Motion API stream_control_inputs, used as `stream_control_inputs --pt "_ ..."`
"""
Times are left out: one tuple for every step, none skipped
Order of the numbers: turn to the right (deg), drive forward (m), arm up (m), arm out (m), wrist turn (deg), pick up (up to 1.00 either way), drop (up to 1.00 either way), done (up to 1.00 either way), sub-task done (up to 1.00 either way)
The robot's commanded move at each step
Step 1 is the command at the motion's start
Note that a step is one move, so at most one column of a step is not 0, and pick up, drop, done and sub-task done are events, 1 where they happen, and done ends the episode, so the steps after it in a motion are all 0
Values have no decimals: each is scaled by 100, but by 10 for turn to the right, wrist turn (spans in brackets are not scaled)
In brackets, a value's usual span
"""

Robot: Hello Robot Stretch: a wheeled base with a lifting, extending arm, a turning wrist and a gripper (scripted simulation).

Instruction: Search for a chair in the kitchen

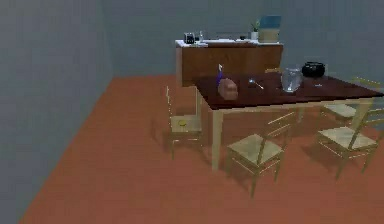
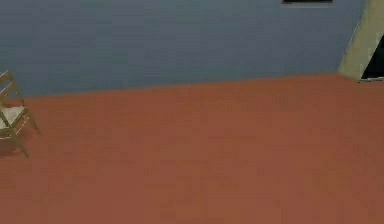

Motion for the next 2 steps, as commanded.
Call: stream_control_inputs --pt "0 60 0 0 0 0 0 0 0" --pt "0 0 0 0 0 0 0 100 0"
